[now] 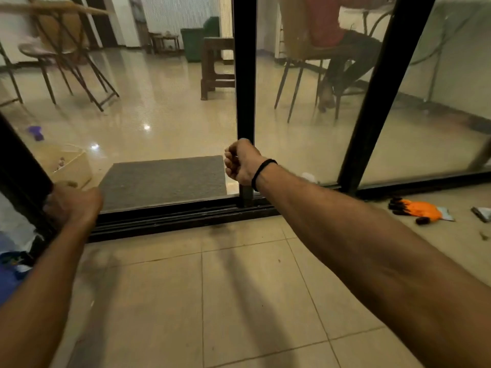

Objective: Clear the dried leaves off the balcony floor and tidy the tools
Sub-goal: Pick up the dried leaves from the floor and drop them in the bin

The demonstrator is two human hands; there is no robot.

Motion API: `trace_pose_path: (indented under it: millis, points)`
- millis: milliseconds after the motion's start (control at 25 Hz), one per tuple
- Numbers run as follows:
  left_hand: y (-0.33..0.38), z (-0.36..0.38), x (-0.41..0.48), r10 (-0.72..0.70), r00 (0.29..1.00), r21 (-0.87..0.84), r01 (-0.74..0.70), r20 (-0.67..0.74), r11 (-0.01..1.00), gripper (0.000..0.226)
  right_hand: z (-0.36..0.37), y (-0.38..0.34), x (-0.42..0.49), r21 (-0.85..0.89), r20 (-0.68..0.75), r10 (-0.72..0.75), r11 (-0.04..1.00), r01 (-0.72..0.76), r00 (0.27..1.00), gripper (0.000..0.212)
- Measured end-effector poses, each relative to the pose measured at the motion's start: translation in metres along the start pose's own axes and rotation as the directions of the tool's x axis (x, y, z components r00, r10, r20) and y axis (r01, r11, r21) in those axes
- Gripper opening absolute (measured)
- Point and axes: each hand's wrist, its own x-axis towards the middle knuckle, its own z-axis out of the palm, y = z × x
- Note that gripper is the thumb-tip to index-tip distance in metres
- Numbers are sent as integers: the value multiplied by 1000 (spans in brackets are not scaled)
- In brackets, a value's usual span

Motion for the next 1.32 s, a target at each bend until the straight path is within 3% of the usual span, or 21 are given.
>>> trace_pose_path:
  millis: [40,80,160,280,560,840,1000,1120,1200,1320]
  points:
    - [52,-26,-67,37,999,-26,-36,36,999,51,-13,-4,3,1,-12,-3,1000,3,1000,22]
    - [78,-29,-108,7,1000,87,-6,-14,996,49,-26,-7,5,5,-17,17,1000,-16,1000,23]
    - [118,-21,-155,94,996,85,-95,11,992,49,-46,-12,5,31,-36,27,999,-25,999,24]
    - [148,-7,-198,139,983,88,-150,119,985,52,-67,-18,3,39,-68,42,998,-40,997,23]
    - [199,7,-256,280,954,138,-293,108,946,53,-91,-23,-15,68,-40,71,995,-68,997,18]
    - [252,23,-313,402,903,150,-423,152,893,40,-154,-52,-38,118,-97,11,993,1,995,17]
    - [299,71,-379,502,803,192,-574,320,796,42,-238,-71,-49,201,-216,-3,978,47,976,17]
    - [334,117,-450,579,698,267,-706,421,656,59,-318,-75,-51,333,-341,10,936,111,940,14]
    - [351,143,-501,656,593,265,-802,467,536,66,-371,-74,-52,427,-422,59,893,141,905,16]
    - [371,176,-570,763,385,230,-923,518,310,64,-438,-66,-60,498,-526,102,842,209,844,39]
